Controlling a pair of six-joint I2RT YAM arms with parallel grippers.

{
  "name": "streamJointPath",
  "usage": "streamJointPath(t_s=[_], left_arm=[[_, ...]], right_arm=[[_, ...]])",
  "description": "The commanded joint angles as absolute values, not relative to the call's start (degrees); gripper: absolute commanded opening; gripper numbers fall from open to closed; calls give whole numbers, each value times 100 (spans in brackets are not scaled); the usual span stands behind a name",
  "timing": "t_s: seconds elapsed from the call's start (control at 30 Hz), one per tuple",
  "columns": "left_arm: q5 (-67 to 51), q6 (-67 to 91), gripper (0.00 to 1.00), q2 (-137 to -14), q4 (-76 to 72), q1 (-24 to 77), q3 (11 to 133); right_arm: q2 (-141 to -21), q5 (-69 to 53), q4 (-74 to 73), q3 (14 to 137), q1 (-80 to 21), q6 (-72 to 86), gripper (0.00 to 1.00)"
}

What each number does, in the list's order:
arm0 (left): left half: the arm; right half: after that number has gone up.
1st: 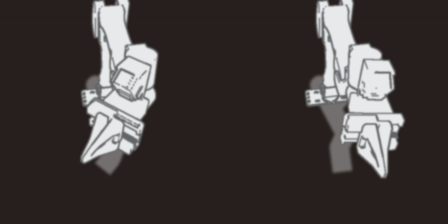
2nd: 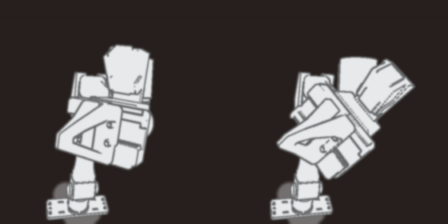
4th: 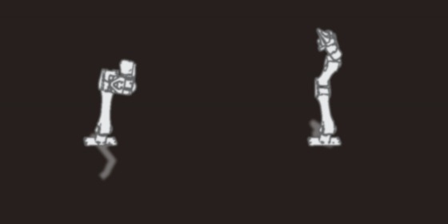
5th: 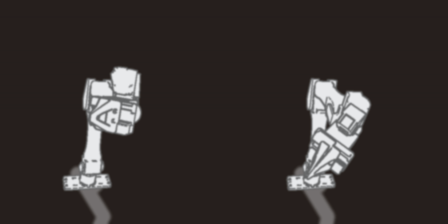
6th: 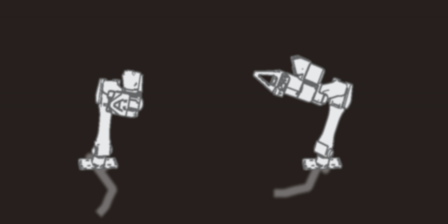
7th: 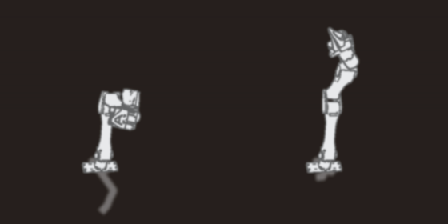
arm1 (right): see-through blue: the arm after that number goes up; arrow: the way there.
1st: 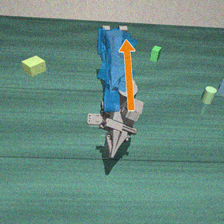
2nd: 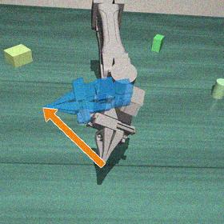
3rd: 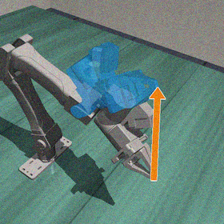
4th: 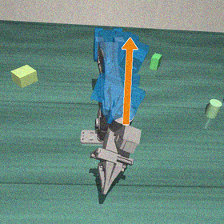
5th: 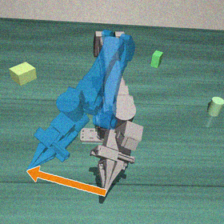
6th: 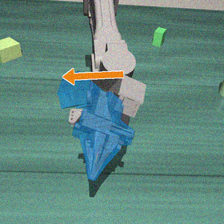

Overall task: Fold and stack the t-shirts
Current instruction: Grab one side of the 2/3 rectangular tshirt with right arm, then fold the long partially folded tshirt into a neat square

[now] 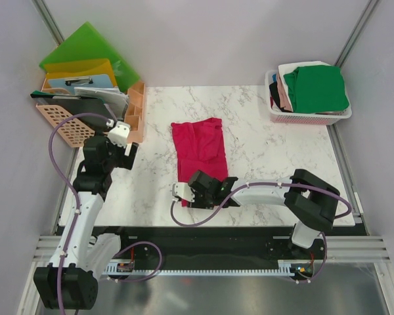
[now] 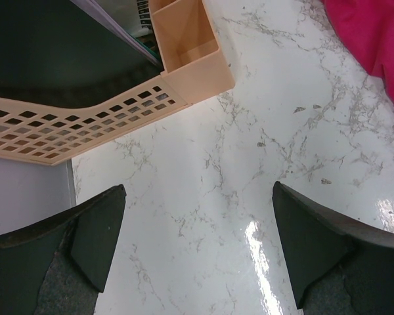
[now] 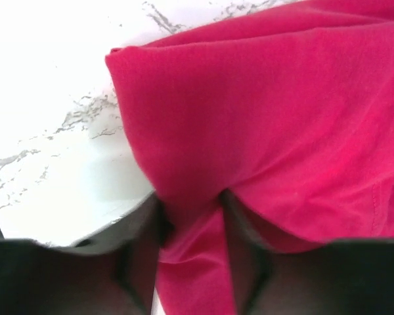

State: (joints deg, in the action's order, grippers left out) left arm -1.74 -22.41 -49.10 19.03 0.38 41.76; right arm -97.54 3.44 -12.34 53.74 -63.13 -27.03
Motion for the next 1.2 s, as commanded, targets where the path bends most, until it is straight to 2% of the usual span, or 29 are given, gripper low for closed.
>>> streamJointPath(t_s=[0.0, 0.13, 0.2, 0.63, 1.17], left_arm=[[-220, -2434, 100, -4939, 1565, 9, 4192], [-202, -2461, 100, -4983, 1547, 9, 4157], [-211, -2487, 100, -4966, 1529, 9, 4122], [-211, -2830, 100, -4535, 1371, -141, 3490], [-237, -3032, 100, -3498, 1916, -149, 3059]], right_arm=[[-9993, 308, -1933, 5290, -6267, -2742, 39], [-10090, 141, -2091, 5379, -6267, -2716, 24], [-10055, 132, -2170, 5431, -6275, -2681, 0], [-8692, 491, -2611, 6468, -5942, -2890, 0], [-10695, 975, -2795, 8647, -5186, -4288, 0]])
